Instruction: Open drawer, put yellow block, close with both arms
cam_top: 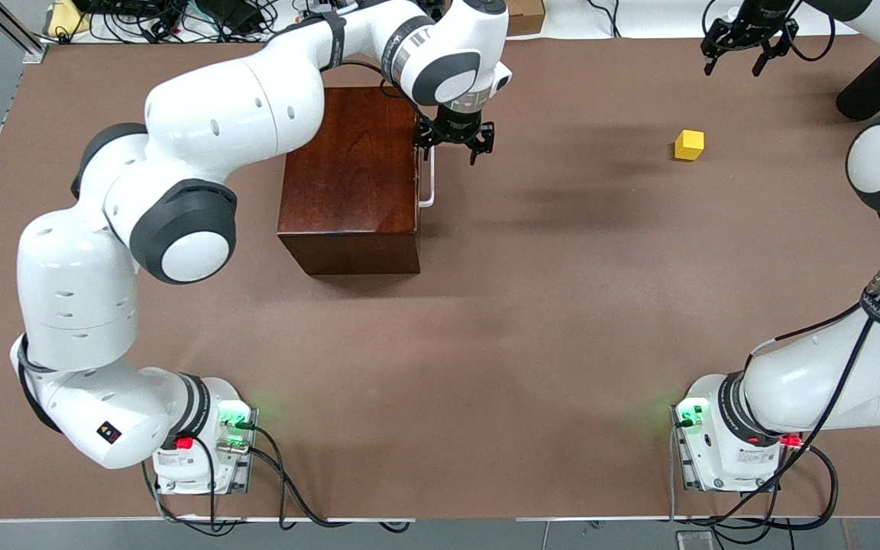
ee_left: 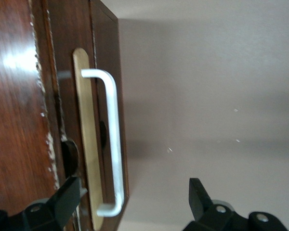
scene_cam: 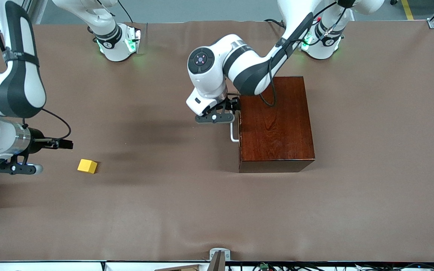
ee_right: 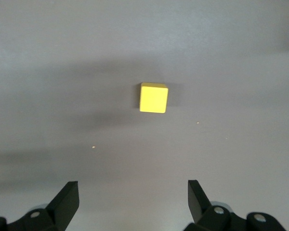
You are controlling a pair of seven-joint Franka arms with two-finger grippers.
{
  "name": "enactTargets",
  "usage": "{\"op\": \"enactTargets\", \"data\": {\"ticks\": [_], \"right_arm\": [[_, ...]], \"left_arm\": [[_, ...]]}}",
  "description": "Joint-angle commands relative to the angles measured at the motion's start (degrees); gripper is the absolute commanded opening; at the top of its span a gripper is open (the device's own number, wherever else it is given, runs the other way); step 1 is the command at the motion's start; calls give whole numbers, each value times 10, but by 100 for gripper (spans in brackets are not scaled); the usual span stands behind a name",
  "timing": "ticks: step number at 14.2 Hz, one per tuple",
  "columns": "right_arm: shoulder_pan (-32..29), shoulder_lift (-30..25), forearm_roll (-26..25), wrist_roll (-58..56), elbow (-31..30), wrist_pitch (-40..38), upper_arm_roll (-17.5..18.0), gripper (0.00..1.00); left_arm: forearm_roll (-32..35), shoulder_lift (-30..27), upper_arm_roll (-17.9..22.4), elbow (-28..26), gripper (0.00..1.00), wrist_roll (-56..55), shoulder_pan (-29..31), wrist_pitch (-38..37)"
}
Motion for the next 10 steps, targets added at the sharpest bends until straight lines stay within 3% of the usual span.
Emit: {"op": "enactTargets", "data": {"ticks": [1,10], "right_arm": [[-13,24,-2,-11,14,41,5,100],[-19,82,-1,-31,4,97,5,100]], "left_arm": [[24,16,2,15,100,7,-3,-1],[27,43,3,15,100,6,1,39]]}}
